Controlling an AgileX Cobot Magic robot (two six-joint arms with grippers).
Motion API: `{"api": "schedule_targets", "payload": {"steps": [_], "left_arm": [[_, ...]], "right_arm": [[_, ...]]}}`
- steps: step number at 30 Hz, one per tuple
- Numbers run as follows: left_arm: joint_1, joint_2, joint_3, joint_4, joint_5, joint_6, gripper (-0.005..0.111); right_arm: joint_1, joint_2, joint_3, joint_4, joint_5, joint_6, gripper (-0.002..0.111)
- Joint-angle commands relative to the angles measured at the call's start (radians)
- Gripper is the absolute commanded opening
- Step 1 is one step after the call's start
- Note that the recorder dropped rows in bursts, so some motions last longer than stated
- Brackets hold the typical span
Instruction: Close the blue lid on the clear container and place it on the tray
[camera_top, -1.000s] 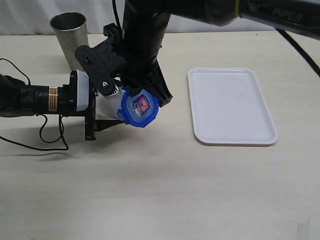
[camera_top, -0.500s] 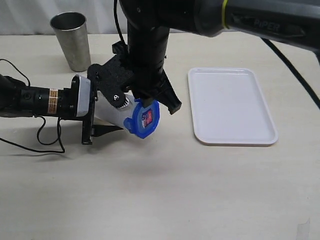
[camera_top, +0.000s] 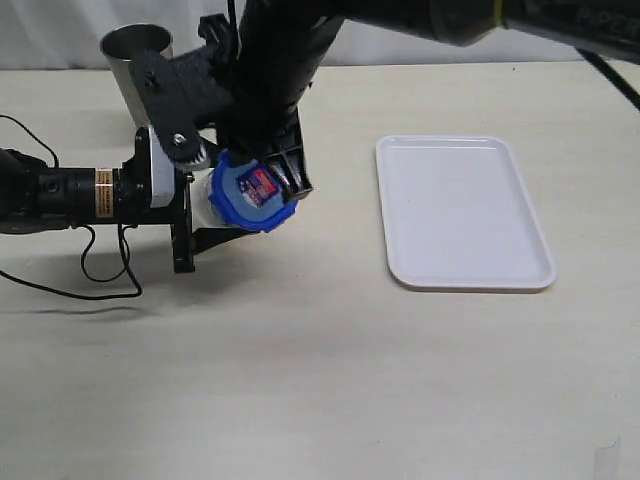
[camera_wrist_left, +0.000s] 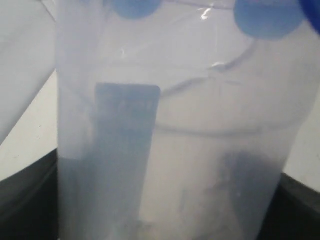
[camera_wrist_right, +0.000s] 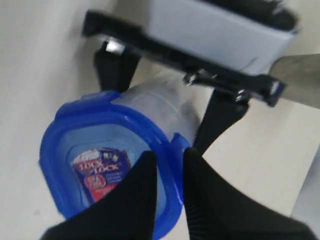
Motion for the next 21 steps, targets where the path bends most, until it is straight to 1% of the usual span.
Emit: {"api": "schedule_targets", "payload": {"steps": [1,3,6,8,10,13,14,16,18,19,21], "left_arm": [[-0.017,-0.004,0.005,0.001,-0.036,-0.054,0.000],[-0.017,-0.004,0.005,-0.005,-0.036,-0.061,0.000],[-0.017,-0.004,0.005,-0.027,-0.036,-0.134,0.000],[-0.017,-0.004,0.005,-0.044,-0.036,-0.171,0.000],[-0.017,-0.004,0.005,-0.051,-0.036,-0.185,0.000],[-0.017,-0.004,0.005,-0.058,-0.036,-0.190,0.000],[-0.017,-0.004,0.005,-0.068,-0.036,-0.223,0.000],[-0.017,-0.004,0.005,-0.079,-0.036,-0.255,0.000],[-0.017,-0.004,0.005,-0.087,-0.036,-0.264,0.000],[-0.017,-0.004,0.005,-0.087,-0.036,-0.264,0.000],[-0.017,-0.004,0.005,-0.094,-0.036,-0.264,0.000]], "right_arm": [[-0.047,-0.052,0.005,0.043,-0.056,0.185,0.019],[-0.069,-0.079,0.005,0.045,-0.044,0.250,0.019],[-0.103,-0.117,0.005,0.045,-0.038,0.337,0.019],[-0.128,-0.147,0.005,0.048,-0.043,0.392,0.014],[-0.148,-0.175,0.005,0.070,-0.046,0.428,0.004],[-0.174,-0.232,0.036,0.141,-0.090,0.446,0.005],[-0.176,-0.289,0.104,0.170,-0.199,0.446,0.005],[-0.176,-0.359,0.189,0.172,-0.336,0.449,0.005],[-0.176,-0.430,0.295,0.172,-0.467,0.498,0.005],[-0.176,-0.517,0.415,0.172,-0.622,0.551,0.005],[-0.176,-0.602,0.534,0.172,-0.769,0.605,0.005]]}}
